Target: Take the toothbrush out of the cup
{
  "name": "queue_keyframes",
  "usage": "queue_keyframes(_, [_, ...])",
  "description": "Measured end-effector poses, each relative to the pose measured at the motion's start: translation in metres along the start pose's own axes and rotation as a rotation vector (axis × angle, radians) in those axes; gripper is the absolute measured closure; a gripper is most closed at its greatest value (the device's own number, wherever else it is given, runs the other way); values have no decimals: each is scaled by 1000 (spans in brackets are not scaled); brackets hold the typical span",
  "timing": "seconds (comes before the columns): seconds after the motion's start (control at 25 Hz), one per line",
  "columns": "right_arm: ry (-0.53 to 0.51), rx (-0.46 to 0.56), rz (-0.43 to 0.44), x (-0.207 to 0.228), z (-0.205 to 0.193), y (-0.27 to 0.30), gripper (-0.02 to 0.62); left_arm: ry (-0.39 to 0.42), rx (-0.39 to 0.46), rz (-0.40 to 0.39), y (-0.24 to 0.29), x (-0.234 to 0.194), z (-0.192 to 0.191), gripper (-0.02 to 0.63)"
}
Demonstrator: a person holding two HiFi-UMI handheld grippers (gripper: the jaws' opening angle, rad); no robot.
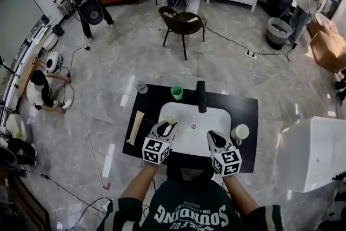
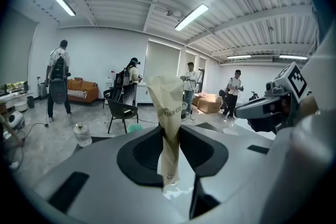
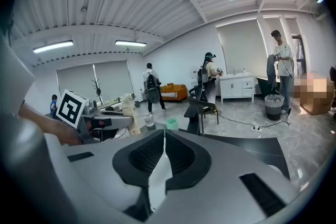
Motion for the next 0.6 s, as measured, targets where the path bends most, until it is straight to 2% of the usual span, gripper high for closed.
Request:
queue_keyframes(0.32, [-23,-8,54,-33,2,22,554,-20,-69,63,-49,-40,-32,505])
queue_keyframes(0.6, [-34,-27,104,-56,-2,39,554,-37,-179,119,-87,-71,-63,506])
Point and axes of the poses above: the fingertips, and each gripper's own axes: y forward along the fingers, x to its right, z out of its top, the point moved 4 cm from there along -y, backward along the fingers, and after that the axes turned 2 degrees about -z, right-handed, at the moved point
